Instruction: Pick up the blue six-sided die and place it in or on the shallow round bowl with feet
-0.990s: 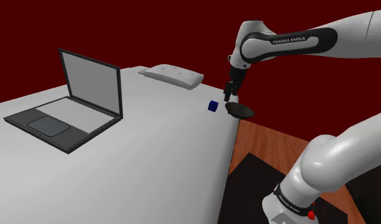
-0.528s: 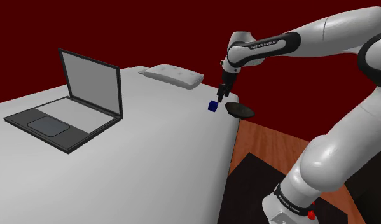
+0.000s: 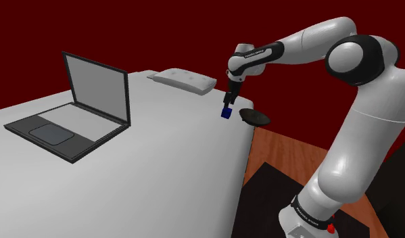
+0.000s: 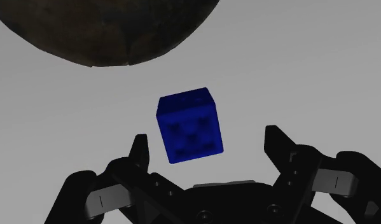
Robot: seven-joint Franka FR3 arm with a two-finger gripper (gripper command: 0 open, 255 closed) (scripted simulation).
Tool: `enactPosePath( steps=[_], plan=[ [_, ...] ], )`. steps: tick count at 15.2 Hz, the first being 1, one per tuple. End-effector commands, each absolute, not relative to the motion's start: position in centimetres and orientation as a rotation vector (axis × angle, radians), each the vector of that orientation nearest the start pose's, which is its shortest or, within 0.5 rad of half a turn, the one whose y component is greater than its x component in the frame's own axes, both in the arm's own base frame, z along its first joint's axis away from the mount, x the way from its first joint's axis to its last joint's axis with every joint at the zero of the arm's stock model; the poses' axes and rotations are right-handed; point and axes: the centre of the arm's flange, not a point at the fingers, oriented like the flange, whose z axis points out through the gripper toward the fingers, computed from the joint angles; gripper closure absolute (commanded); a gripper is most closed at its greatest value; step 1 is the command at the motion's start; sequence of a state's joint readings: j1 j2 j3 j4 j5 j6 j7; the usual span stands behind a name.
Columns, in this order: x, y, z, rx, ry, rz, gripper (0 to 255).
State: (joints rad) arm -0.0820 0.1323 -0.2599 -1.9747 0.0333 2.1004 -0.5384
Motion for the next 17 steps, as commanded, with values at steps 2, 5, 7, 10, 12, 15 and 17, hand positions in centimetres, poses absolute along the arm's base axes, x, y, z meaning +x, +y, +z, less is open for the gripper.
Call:
enactPosePath(
  steps=[2, 5, 7, 10, 12, 15, 17],
  plan=[
    [55.8, -20.0, 38.8, -3.129, -0.293, 0.005, 0],
    [55.8, -20.0, 37.2, -3.129, -0.293, 0.005, 0],
    [55.8, -20.0, 35.9, -3.129, -0.293, 0.005, 0],
    [55.8, -20.0, 35.9, -3.129, -0.293, 0.005, 0],
    [55.8, -20.0, 35.9, -3.129, -0.293, 0.005, 0],
    [55.8, -20.0, 35.9, -3.129, -0.293, 0.005, 0],
    [55.8, -20.0, 35.9, -3.129, -0.293, 0.005, 255]
  ],
)
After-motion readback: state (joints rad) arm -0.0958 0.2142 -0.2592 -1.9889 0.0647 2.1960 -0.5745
